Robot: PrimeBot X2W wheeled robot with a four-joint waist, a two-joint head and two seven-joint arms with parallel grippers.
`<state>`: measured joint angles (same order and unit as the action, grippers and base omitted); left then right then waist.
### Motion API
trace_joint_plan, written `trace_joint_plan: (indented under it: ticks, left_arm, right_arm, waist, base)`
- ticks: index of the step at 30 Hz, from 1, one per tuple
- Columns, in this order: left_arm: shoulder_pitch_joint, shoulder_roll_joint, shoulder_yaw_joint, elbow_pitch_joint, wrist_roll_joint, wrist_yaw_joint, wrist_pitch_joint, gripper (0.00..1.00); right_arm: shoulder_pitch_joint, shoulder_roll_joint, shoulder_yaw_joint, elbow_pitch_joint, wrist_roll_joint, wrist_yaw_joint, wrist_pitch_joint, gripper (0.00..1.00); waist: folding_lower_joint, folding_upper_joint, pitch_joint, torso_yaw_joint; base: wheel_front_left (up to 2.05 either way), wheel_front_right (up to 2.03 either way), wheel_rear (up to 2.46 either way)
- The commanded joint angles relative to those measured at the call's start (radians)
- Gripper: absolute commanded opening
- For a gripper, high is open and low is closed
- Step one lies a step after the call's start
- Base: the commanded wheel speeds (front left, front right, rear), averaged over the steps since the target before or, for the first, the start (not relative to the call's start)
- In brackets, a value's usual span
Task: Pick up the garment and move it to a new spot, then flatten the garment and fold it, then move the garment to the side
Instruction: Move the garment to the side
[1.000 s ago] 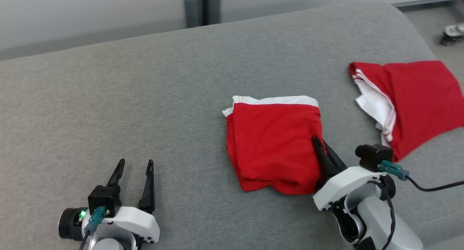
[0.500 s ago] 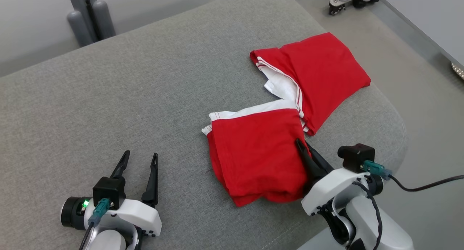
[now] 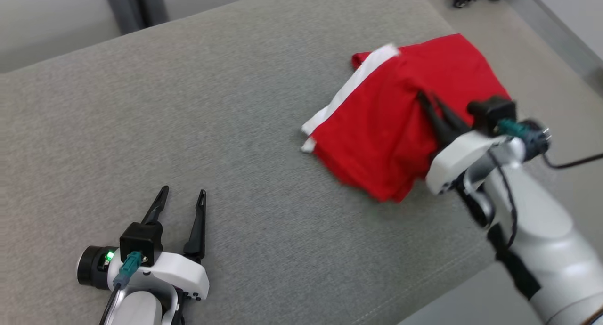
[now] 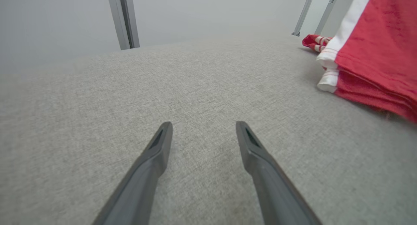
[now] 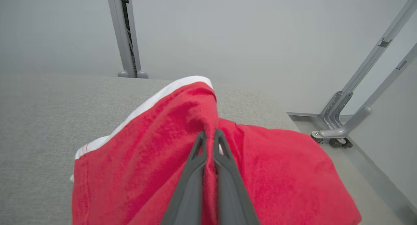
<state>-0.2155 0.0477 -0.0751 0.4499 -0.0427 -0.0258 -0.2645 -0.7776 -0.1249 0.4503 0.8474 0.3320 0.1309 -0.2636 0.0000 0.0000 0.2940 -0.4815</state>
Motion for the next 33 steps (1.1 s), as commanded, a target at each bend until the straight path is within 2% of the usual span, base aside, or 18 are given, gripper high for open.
trace_joint_plan:
  ticks: [1, 6, 12, 13, 14, 16, 18, 21, 23, 28, 33]
  left_arm:
    - [-0.012, 0.014, 0.006, 0.010, 0.009, -0.004, 0.001, 1.00]
    - [-0.025, 0.021, 0.005, 0.011, 0.016, -0.005, 0.001, 1.00]
    - [-0.042, 0.025, 0.000, 0.008, 0.023, -0.008, 0.002, 1.00]
    - [-0.041, 0.026, 0.000, 0.008, 0.023, -0.007, 0.002, 1.00]
    - [-0.040, 0.026, 0.001, 0.009, 0.022, -0.004, 0.002, 1.00]
    - [-0.038, 0.025, 0.002, 0.011, 0.020, -0.002, 0.003, 1.00]
    - [-0.037, 0.025, 0.004, 0.015, 0.018, 0.001, 0.003, 1.00]
    - [-0.033, 0.022, 0.005, 0.012, 0.012, 0.006, 0.003, 1.00]
    - [-0.030, 0.018, 0.007, 0.007, 0.005, 0.010, 0.002, 1.00]
    - [-0.018, 0.012, 0.015, -0.004, -0.009, 0.022, 0.001, 1.00]
    - [0.008, 0.009, 0.029, -0.012, -0.022, 0.038, 0.001, 1.00]
  right_arm:
    - [-0.040, -0.027, -0.027, 0.032, -0.019, 0.000, -0.001, 0.00]
    - [-0.118, -0.091, -0.117, 0.144, -0.076, 0.000, -0.001, 0.00]
    - [-0.174, -0.194, -0.292, 0.290, -0.172, 0.000, -0.001, 0.00]
    - [-0.177, -0.206, -0.325, 0.305, -0.188, 0.000, -0.001, 0.10]
    - [-0.178, -0.215, -0.363, 0.312, -0.203, 0.000, -0.001, 1.00]
    - [-0.167, -0.236, -0.438, 0.301, -0.249, 0.000, -0.001, 1.00]
    - [-0.140, -0.230, -0.526, 0.265, -0.292, 0.000, -0.001, 1.00]
    - [-0.095, -0.195, -0.636, 0.182, -0.365, 0.000, -0.001, 1.00]
    - [-0.066, -0.143, -0.679, 0.116, -0.400, 0.000, -0.001, 1.00]
    - [0.027, -0.028, -0.663, -0.050, -0.428, 0.000, -0.001, 1.00]
    - [0.133, 0.035, -0.580, -0.181, -0.387, 0.000, -0.001, 1.00]
  waist:
    - [0.0000, 0.0000, 0.024, 0.041]
    - [0.0000, 0.0000, 0.048, 0.095]
    - [0.0000, 0.0000, 0.075, 0.163]
    - [0.0000, 0.0000, 0.076, 0.170]
    - [0.0000, 0.0000, 0.077, 0.177]
    - [0.0000, 0.0000, 0.078, 0.187]
    - [0.0000, 0.0000, 0.075, 0.195]
    - [0.0000, 0.0000, 0.061, 0.207]
    - [0.0000, 0.0000, 0.046, 0.214]
    - [0.0000, 0.0000, -0.001, 0.232]
    - [0.0000, 0.0000, -0.047, 0.264]
  base:
    - [0.00, 0.00, 0.00]
    - [0.00, 0.00, 0.00]
    - [0.00, 0.00, 0.00]
    - [0.00, 0.00, 0.00]
    - [0.00, 0.00, 0.00]
    - [0.00, 0.00, 0.00]
    - [0.00, 0.00, 0.00]
    - [0.00, 0.00, 0.00]
    - [0.00, 0.00, 0.00]
    - [0.00, 0.00, 0.00]
    - [0.00, 0.00, 0.00]
